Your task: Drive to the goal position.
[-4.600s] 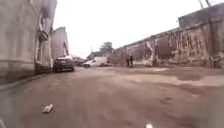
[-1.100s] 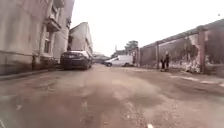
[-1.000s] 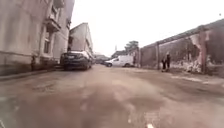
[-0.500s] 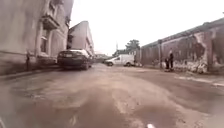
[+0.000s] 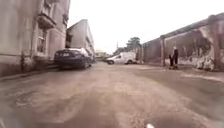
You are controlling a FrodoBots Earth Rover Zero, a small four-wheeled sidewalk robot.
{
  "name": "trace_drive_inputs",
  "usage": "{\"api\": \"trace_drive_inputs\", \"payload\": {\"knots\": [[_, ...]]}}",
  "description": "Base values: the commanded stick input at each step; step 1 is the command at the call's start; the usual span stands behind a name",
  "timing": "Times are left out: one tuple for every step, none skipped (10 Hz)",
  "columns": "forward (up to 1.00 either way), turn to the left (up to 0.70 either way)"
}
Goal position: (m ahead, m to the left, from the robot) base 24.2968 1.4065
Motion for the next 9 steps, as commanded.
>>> {"api": "trace_drive_inputs", "payload": {"knots": [[0.85,0.00],[0.85,0.00],[0.85,0.00],[0.85,0.00],[0.85,0.00],[0.85,0.00],[0.85,0.00],[0.85,0.00],[0.85,0.00]]}}
